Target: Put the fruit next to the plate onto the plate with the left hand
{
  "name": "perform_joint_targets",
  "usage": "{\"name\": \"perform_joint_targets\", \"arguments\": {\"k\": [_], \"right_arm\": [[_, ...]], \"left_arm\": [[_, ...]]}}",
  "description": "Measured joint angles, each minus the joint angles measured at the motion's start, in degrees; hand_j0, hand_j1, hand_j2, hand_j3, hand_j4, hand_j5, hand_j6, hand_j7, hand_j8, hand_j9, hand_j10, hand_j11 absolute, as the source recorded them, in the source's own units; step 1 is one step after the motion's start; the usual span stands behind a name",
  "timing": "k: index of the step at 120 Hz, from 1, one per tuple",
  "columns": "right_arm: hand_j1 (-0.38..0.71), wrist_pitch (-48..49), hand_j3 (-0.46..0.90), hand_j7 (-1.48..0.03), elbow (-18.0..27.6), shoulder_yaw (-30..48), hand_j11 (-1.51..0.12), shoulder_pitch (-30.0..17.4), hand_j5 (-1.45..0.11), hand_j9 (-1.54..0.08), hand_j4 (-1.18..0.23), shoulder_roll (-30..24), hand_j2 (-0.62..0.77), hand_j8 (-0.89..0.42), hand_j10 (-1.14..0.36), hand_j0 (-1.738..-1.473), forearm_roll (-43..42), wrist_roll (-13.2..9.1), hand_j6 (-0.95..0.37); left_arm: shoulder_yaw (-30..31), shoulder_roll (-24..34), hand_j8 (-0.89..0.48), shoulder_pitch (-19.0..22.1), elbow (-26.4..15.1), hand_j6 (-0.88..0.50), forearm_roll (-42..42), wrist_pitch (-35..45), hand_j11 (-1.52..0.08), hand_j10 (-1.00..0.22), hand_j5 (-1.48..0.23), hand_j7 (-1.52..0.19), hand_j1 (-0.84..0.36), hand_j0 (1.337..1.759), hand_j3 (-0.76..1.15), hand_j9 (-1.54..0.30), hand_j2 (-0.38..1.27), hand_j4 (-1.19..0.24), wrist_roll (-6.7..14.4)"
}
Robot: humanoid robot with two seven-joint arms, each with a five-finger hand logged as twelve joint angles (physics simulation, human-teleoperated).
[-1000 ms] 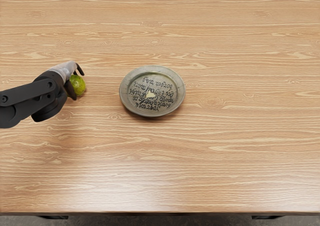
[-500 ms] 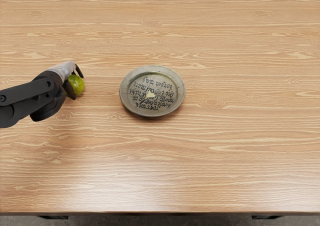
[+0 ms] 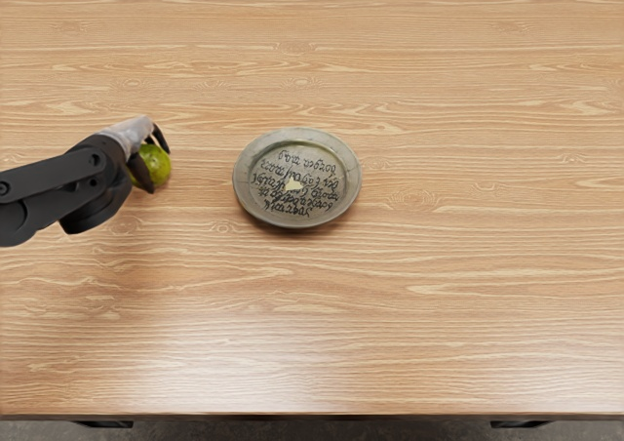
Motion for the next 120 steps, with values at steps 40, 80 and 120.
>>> {"name": "perform_joint_targets", "arguments": {"k": [40,80,120], "right_arm": [[-0.35,0.0,0.0,0.0,0.0,0.0,0.0,0.0,0.0,0.0,0.0,0.0,0.0,0.0,0.0,-1.658,0.0,0.0,0.0],[-0.35,0.0,0.0,0.0,0.0,0.1,0.0,0.0,0.0,0.0,0.0,0.0,0.0,0.0,0.0,-1.658,0.0,0.0,0.0],[-0.35,0.0,0.0,0.0,0.0,0.1,0.0,0.1,0.0,0.0,0.0,0.0,0.0,0.0,0.0,-1.658,0.0,0.0,0.0]], "left_arm": [[-1.8,7.9,-0.36,-4.6,-11.1,-0.37,-2.1,0.0,-0.76,-0.5,-0.76,-0.75,-0.18,1.655,0.0,-0.75,0.19,-0.54,0.0],[-2.0,8.7,-0.36,-9.4,-17.5,-0.37,-6.8,-0.6,-0.79,-0.51,-0.81,-0.79,-0.18,1.655,0.0,-0.79,0.25,-0.55,0.0],[-2.0,6.1,-0.34,-11.8,-18.6,-0.36,-9.6,-2.0,-0.82,-0.51,-0.83,-0.82,-0.22,1.656,0.0,-0.82,0.42,-0.55,0.0]]}}
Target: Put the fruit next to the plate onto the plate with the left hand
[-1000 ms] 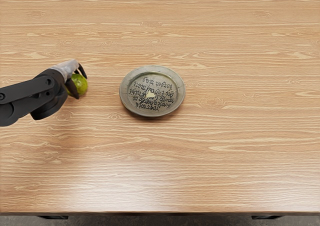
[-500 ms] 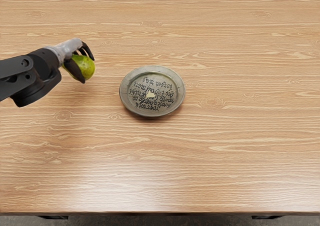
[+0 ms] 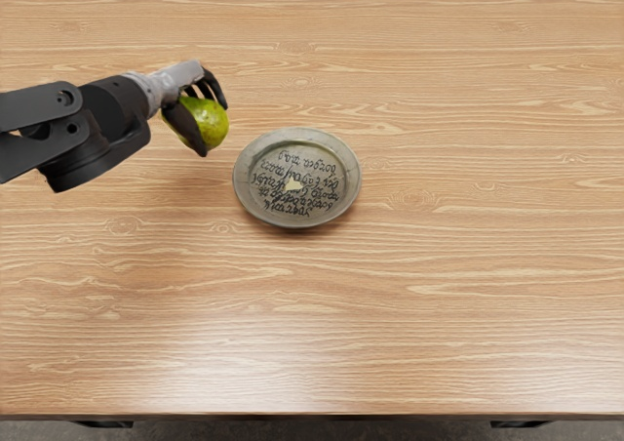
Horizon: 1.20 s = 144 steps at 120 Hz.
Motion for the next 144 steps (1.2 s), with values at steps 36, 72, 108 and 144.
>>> {"name": "perform_joint_targets", "arguments": {"k": [36,72,108,144], "right_arm": [[-0.35,0.0,0.0,0.0,0.0,-0.1,0.0,0.0,0.0,0.0,0.0,0.0,0.0,0.0,0.0,-1.658,0.0,0.0,0.0],[-0.35,0.0,0.0,0.0,0.0,-0.2,0.0,0.0,0.0,0.0,0.0,0.0,0.0,0.0,0.0,-1.658,0.0,0.0,0.0],[-0.35,-0.1,0.0,0.0,0.0,-0.2,0.0,0.0,0.0,0.0,0.0,0.0,0.0,0.0,0.0,-1.658,0.0,0.0,0.0],[-0.35,-0.1,0.0,0.0,0.0,-0.2,0.0,0.0,0.0,0.0,0.0,0.0,0.0,0.0,0.0,-1.658,0.0,0.0,0.0]], "left_arm": [[-0.2,-5.3,-0.33,-2.0,0.5,-0.35,-2.2,-0.4,-0.83,-0.49,-0.86,-0.82,-0.21,1.656,0.0,-0.83,0.37,-0.54,0.0],[-0.2,-12.6,-0.33,-2.0,3.8,-0.35,-2.7,-0.4,-0.85,-0.49,-0.88,-0.84,-0.2,1.655,0.0,-0.85,0.35,-0.54,0.0],[-0.1,-18.5,-0.33,-1.9,13.6,-0.36,-2.7,-1.9,-0.85,-0.5,-0.88,-0.84,-0.18,1.654,0.0,-0.85,0.3,-0.55,0.0],[0.0,-21.6,-0.36,-1.7,16.6,-0.38,-2.4,-2.3,-0.76,-0.5,-0.78,-0.75,-0.17,1.656,0.0,-0.76,0.24,-0.53,0.0]]}}
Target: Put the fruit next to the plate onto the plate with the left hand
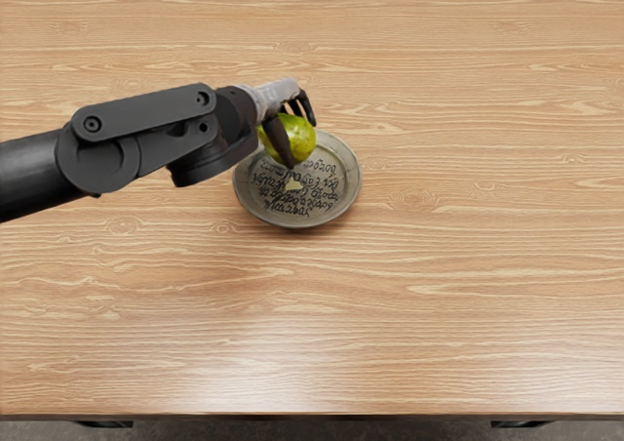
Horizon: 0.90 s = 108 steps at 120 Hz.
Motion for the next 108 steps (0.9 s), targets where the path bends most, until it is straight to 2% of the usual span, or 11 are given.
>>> {"name": "perform_joint_targets", "arguments": {"k": [28,52,62,80,93,108], "right_arm": [[-0.35,0.0,0.0,0.0,0.0,0.0,0.0,0.0,0.0,0.0,0.0,0.0,0.0,0.0,0.0,-1.658,0.0,0.0,0.0],[-0.35,-0.1,0.0,0.0,0.0,0.0,0.0,0.0,0.0,0.0,0.0,0.0,0.0,0.0,0.0,-1.658,0.0,0.0,0.0],[-0.35,0.0,0.0,0.0,0.0,0.0,0.0,0.0,0.0,0.0,0.0,0.0,0.0,0.0,0.0,-1.658,0.0,0.0,0.0],[-0.35,0.0,0.0,0.0,0.0,0.0,0.0,0.0,0.0,0.0,0.0,0.0,0.0,0.0,0.0,-1.658,0.0,0.0,0.0],[-0.35,0.0,0.0,0.0,0.0,0.0,0.0,0.0,0.0,0.0,0.0,0.0,0.0,0.0,0.0,-1.658,0.0,0.0,0.0],[-0.35,0.0,0.0,0.0,0.0,0.0,0.0,0.0,0.0,0.0,0.0,0.0,0.0,0.0,0.0,-1.658,0.0,0.0,0.0]], "left_arm": [[-1.2,-0.4,-0.26,0.1,0.0,-0.27,0.0,0.8,-0.44,-0.31,-0.44,-0.43,0.01,1.657,0.0,-0.43,0.11,-0.32,0.0],[-2.2,1.2,-0.2,-0.3,-1.9,-0.21,-0.2,0.9,-0.3,-0.22,-0.3,-0.3,0.1,1.658,0.0,-0.3,0.06,-0.23,0.0],[-2.8,4.5,-0.19,-0.5,-4.9,-0.2,-1.6,1.0,-0.27,-0.2,-0.27,-0.27,0.11,1.658,0.0,-0.27,0.05,-0.21,0.0],[-3.9,9.6,-0.18,-2.0,-12.8,-0.18,-7.4,1.0,-0.24,-0.19,-0.24,-0.24,0.13,1.658,0.0,-0.24,0.04,-0.19,0.0],[-4.7,10.6,-0.18,-1.4,-17.8,-0.18,-13.6,1.0,-0.23,-0.18,-0.23,-0.23,0.14,1.658,0.0,-0.23,0.04,-0.18,0.0],[-5.5,11.1,-0.17,-0.7,-21.6,-0.17,-20.0,0.9,-0.23,-0.17,-0.23,-0.23,0.14,1.658,0.0,-0.23,0.04,-0.17,0.0]]}}
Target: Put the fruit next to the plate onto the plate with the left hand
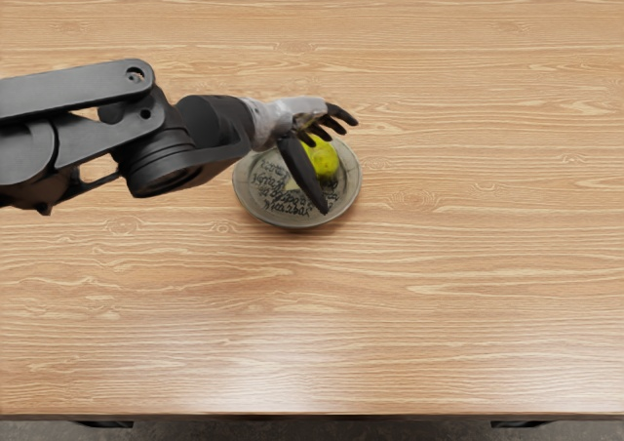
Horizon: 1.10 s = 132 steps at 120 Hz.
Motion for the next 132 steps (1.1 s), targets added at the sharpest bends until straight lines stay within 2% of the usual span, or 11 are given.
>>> {"name": "perform_joint_targets", "arguments": {"k": [24,28,37,50,62,77,85,92,100,109,132], "right_arm": [[-0.35,0.0,0.0,0.0,0.0,0.0,0.0,0.0,0.0,0.0,0.0,0.0,0.0,0.0,0.0,-1.658,0.0,0.0,0.0],[-0.35,0.0,0.0,0.0,0.0,0.0,0.0,0.0,0.0,0.0,0.0,0.0,0.0,0.0,0.0,-1.658,0.0,0.0,0.0],[-0.35,0.0,0.0,0.0,0.1,0.0,0.0,0.0,0.0,0.0,0.0,0.0,0.0,0.0,0.0,-1.658,0.0,0.0,0.0],[-0.35,0.0,0.0,0.0,0.1,-0.1,0.0,0.0,0.0,0.0,0.0,0.0,0.0,0.0,0.0,-1.658,-0.1,0.0,0.0],[-0.35,0.0,0.0,0.0,0.1,-0.1,0.0,0.0,0.0,0.0,0.0,0.0,0.0,0.0,0.0,-1.658,-0.1,0.0,0.0],[-0.35,0.0,0.0,0.0,0.1,-0.1,0.0,0.0,0.0,0.0,0.0,0.0,0.0,0.0,0.0,-1.658,-0.1,0.0,0.0],[-0.35,0.0,0.0,0.0,0.1,-0.1,0.0,0.0,0.0,0.0,0.0,0.0,0.0,0.0,0.0,-1.658,-0.1,0.0,0.0],[-0.35,0.0,0.0,0.0,0.1,-0.1,0.0,0.0,0.0,0.0,0.0,0.0,0.0,0.0,0.0,-1.658,0.0,0.0,0.0],[-0.35,0.0,0.0,0.0,0.1,-0.1,0.0,0.0,0.0,0.0,0.0,0.0,0.0,0.0,0.0,-1.658,-0.1,0.0,0.0],[-0.35,0.0,0.0,0.0,0.1,-0.1,0.0,0.0,0.0,0.0,0.0,0.0,0.0,0.0,0.0,-1.658,-0.1,0.0,0.0],[-0.35,0.0,0.0,0.0,0.1,-0.1,0.0,0.0,0.0,0.0,0.0,0.0,0.0,0.0,0.0,-1.658,-0.1,0.0,0.0]], "left_arm": [[-2.1,8.2,-0.17,1.7,-7.2,-0.17,-8.3,-1.4,-0.22,-0.17,-0.22,-0.22,0.15,1.658,0.0,-0.22,0.04,-0.17,0.0],[-3.2,9.8,-0.17,3.9,-8.0,-0.17,-10.1,-3.1,-0.22,-0.17,-0.22,-0.22,0.15,1.658,0.0,-0.22,0.04,-0.17,0.0],[-8.8,14.2,-0.17,12.4,-9.0,-0.17,-15.8,-11.0,-0.22,-0.17,-0.22,-0.22,0.15,1.658,0.0,-0.22,0.03,-0.17,0.0],[-15.0,19.1,-0.17,15.9,-9.6,-0.17,-23.1,-22.2,-0.22,-0.17,-0.22,-0.22,0.15,1.658,0.0,-0.22,0.03,-0.17,0.0],[-19.7,25.1,-0.17,20.1,-9.6,-0.17,-31.2,-31.9,-0.22,-0.17,-0.22,-0.22,0.15,1.658,0.0,-0.22,0.03,-0.17,0.0],[-22.2,31.6,-0.11,21.2,-8.4,-0.11,-39.5,-38.7,-0.15,-0.11,-0.15,-0.15,0.21,1.658,0.0,-0.15,0.02,-0.11,0.0],[-22.4,36.3,-0.09,22.2,-7.7,-0.09,-43.4,-40.0,-0.11,-0.09,-0.11,-0.11,0.24,1.658,0.0,-0.11,0.02,-0.09,0.0],[-22.4,38.7,-0.07,25.2,-6.9,-0.07,-45.3,-40.7,-0.09,-0.07,-0.09,-0.09,0.26,1.658,0.0,-0.09,0.01,-0.07,0.0],[-22.5,41.2,-0.05,26.1,-6.0,-0.05,-47.2,-41.1,-0.07,-0.06,-0.07,-0.07,0.28,1.658,0.0,-0.07,0.01,-0.06,0.0],[-22.5,43.9,-0.04,31.7,-5.2,-0.04,-50.8,-41.4,-0.06,-0.04,-0.06,-0.06,0.3,1.658,0.0,-0.06,0.01,-0.04,0.0],[-22.5,48.0,-0.02,31.9,-3.2,-0.02,-55.6,-41.6,-0.03,-0.02,-0.03,-0.03,0.32,1.658,0.0,-0.03,0.0,-0.02,0.0]]}}
